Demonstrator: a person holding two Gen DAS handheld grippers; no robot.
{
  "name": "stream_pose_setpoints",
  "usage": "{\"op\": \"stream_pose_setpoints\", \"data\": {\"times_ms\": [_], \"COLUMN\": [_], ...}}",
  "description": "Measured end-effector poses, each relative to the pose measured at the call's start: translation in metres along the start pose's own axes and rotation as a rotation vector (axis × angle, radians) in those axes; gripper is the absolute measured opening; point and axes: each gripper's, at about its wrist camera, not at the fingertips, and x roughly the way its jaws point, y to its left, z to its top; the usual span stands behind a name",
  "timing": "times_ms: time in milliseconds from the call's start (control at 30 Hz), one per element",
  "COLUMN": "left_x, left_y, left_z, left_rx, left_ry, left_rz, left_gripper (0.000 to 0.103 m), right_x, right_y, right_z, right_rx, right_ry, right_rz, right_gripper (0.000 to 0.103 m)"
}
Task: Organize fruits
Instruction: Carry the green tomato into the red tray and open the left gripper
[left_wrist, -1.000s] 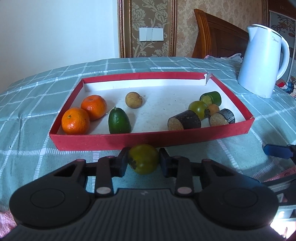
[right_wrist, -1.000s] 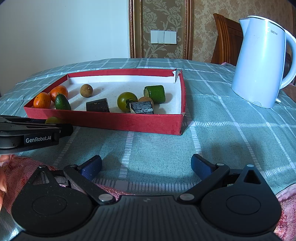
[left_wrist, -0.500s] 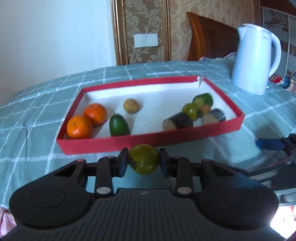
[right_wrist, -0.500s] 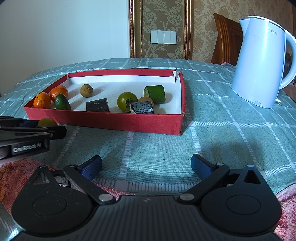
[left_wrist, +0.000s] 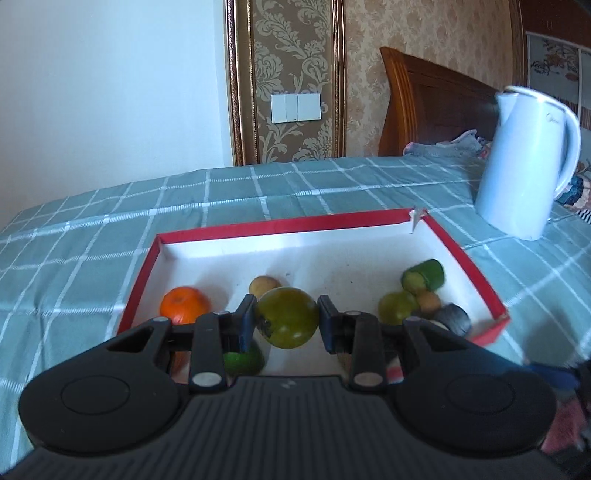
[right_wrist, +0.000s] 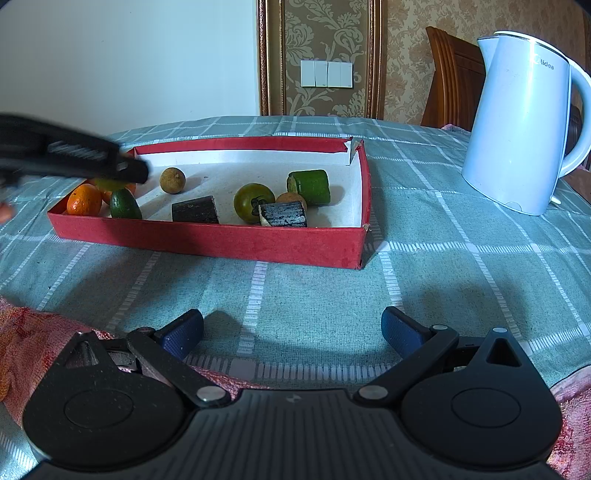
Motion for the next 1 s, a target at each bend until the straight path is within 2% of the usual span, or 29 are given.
{"op": "stream_pose_setpoints", "data": {"times_ms": [133,400,800,1000], "left_x": [0.022,0.051,0.055,0.046], "left_y": [0.001,-0.004,-0.015,-0.008], "left_z": [0.005,0.008,0.009,-0.002], "left_rx": [-0.032,-0.03,0.011,-0.028], "left_ry": [0.027,0.055,0.022,0.052], "left_rz": [0.001,0.033,0.082,0.052], "left_gripper": [0.032,0.032,0.032,0.032], "right_x": [0.0,0.0,0.0,0.0], "right_y": [0.0,0.0,0.0,0.0], "right_z": [0.0,0.0,0.0,0.0], "right_rx": [0.0,0.0,0.001,0.001], "right_ry": [0.0,0.0,0.0,0.0], "right_rz": [0.0,0.0,0.0,0.001], "right_gripper": [0.103,0.103,0.103,0.103]}}
